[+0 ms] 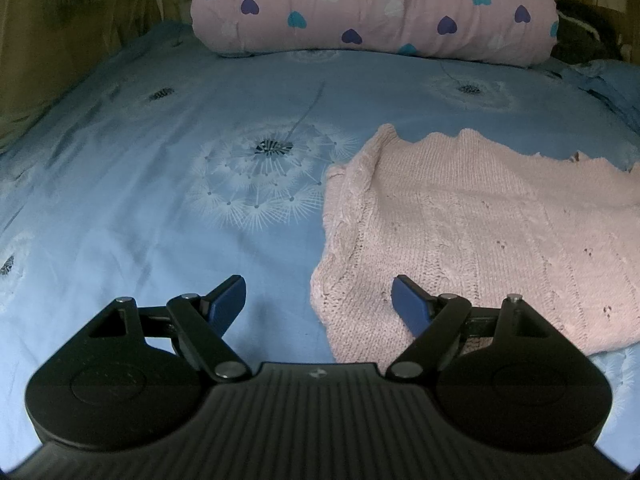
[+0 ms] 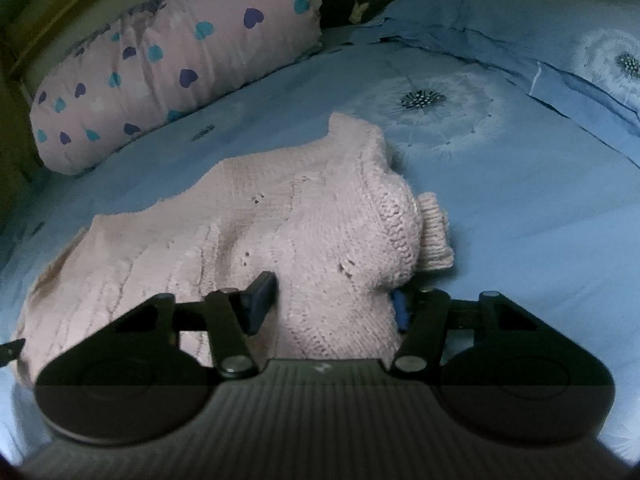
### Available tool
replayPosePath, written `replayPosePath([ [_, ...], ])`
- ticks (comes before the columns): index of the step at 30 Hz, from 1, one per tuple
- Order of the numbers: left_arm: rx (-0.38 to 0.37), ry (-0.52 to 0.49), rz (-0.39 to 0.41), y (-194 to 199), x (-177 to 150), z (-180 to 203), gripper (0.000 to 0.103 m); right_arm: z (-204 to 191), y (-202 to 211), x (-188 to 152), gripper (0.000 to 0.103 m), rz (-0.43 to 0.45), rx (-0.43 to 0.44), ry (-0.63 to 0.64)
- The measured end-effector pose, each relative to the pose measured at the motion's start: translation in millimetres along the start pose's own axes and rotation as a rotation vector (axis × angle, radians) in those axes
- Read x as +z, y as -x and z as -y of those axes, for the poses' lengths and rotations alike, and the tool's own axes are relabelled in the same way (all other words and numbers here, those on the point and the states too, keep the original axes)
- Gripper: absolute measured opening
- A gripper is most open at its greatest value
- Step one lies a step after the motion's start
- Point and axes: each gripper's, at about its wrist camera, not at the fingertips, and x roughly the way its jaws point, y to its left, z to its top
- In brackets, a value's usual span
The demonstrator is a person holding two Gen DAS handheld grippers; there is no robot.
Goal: Fold small clothes
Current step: 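Close the right tool on the folded cardigan's edge beside the cuff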
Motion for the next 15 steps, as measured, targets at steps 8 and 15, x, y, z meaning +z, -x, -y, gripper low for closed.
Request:
replayPosePath([
  [8, 0.004, -0.003, 0.002, 0, -1, 1, 0.084, 9, -3, 0, 0.055, 0.017, 0.048, -0.084],
  [15, 0.006, -0.008, 0.002, 1, -2, 0, 0.084, 15, -3, -3, 0.048, 0.043, 0.086, -0.176],
])
